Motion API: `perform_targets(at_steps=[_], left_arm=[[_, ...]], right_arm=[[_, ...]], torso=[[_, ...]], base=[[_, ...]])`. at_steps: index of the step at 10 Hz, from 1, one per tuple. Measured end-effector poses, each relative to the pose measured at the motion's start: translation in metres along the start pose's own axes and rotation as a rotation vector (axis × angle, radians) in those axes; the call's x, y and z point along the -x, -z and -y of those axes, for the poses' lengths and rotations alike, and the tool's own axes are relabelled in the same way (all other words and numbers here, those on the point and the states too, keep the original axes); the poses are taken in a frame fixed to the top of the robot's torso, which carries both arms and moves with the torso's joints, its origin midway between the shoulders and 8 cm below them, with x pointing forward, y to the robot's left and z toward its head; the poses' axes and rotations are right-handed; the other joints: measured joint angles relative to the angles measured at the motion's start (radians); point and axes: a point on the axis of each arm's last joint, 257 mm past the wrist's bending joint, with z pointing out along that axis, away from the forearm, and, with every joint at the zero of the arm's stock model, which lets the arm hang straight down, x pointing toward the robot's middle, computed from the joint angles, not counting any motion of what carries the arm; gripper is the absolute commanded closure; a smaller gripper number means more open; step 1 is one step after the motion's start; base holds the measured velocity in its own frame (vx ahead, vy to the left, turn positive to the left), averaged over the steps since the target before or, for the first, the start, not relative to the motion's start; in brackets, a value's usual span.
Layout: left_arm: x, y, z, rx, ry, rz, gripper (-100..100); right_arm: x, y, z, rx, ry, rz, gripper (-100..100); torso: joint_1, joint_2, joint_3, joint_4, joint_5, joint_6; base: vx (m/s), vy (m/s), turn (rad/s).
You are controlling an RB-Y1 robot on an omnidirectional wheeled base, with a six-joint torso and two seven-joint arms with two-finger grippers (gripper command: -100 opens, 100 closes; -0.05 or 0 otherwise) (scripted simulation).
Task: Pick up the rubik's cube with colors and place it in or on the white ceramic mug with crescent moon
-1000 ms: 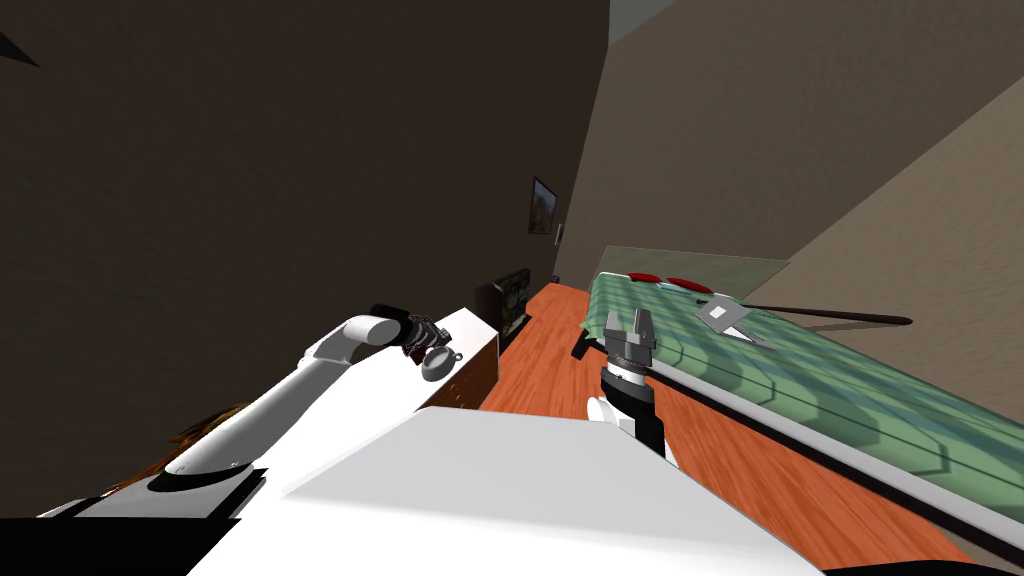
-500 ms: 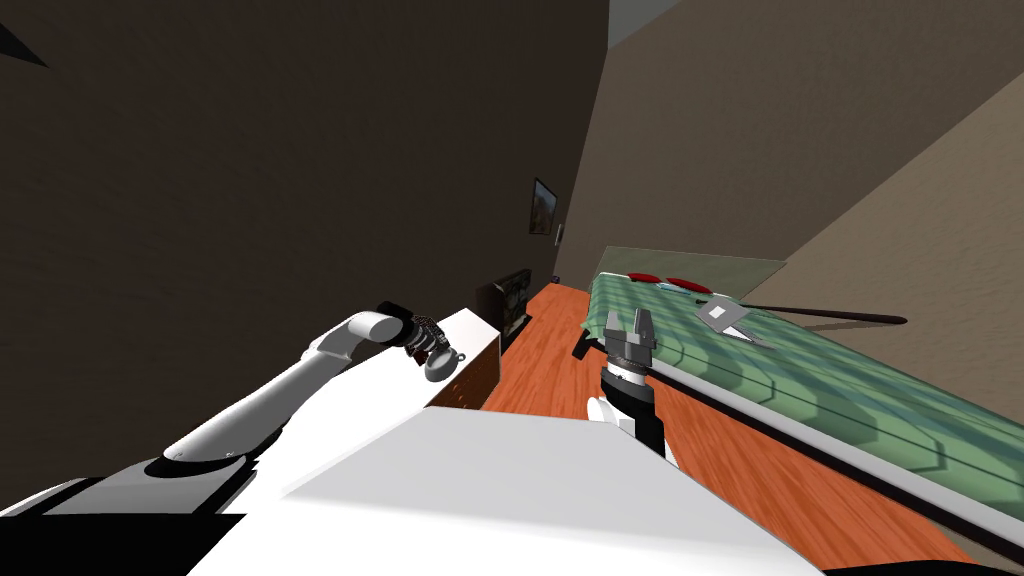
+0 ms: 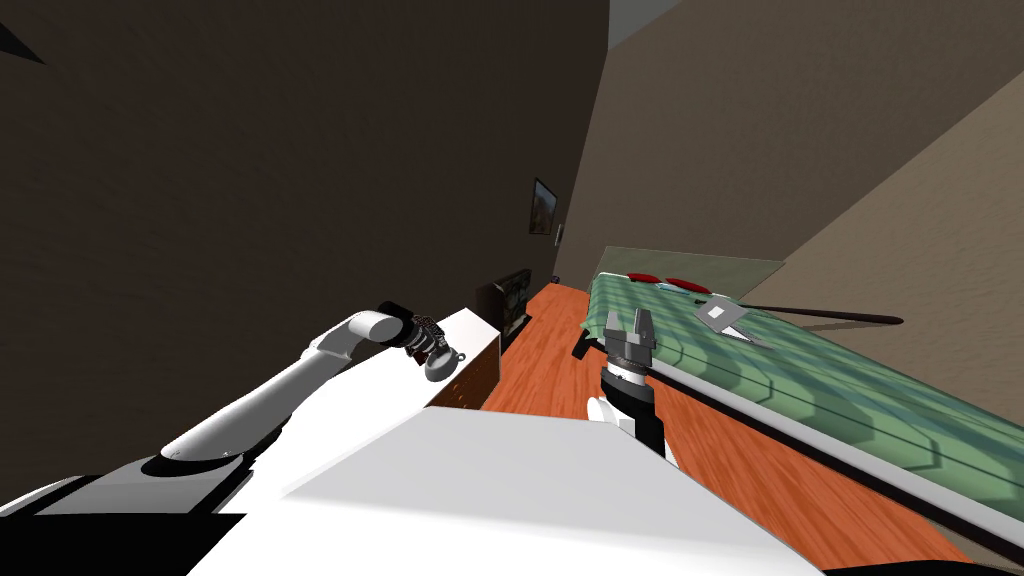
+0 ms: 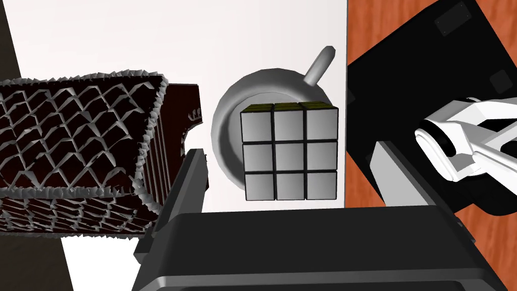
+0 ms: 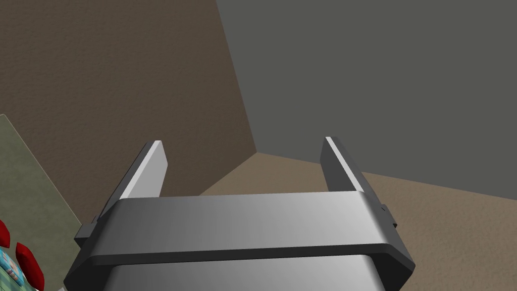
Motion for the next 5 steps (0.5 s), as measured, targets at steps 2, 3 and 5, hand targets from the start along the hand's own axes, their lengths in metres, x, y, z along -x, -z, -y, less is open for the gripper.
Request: perform_targets(at_steps=[2, 3, 5], left_arm=[[0.0, 0.0, 0.0, 0.0, 0.0, 0.0, 0], [0.0, 0.0, 0.0, 0.0, 0.0, 0.0, -100], [-0.0096, -0.0049, -0.0028, 0.037, -0.048, -0.003, -100]], right_arm=[[0.0, 0.0, 0.0, 0.0, 0.0, 0.0, 0], [0.0, 0.0, 0.0, 0.0, 0.0, 0.0, 0], [-0.0001, 0.0, 0.0, 0.0, 0.0, 0.0, 0]], torso=[[0.0, 0.0, 0.0, 0.0, 0.0, 0.0], [0.0, 0.0, 0.0, 0.0, 0.0, 0.0], [-0.005, 0.003, 0.002, 0.001, -0.001, 0.0]], base=[[0.0, 0.0, 0.0], [-0.039, -0.061, -0.091], [-0.047, -0.066, -0.018]])
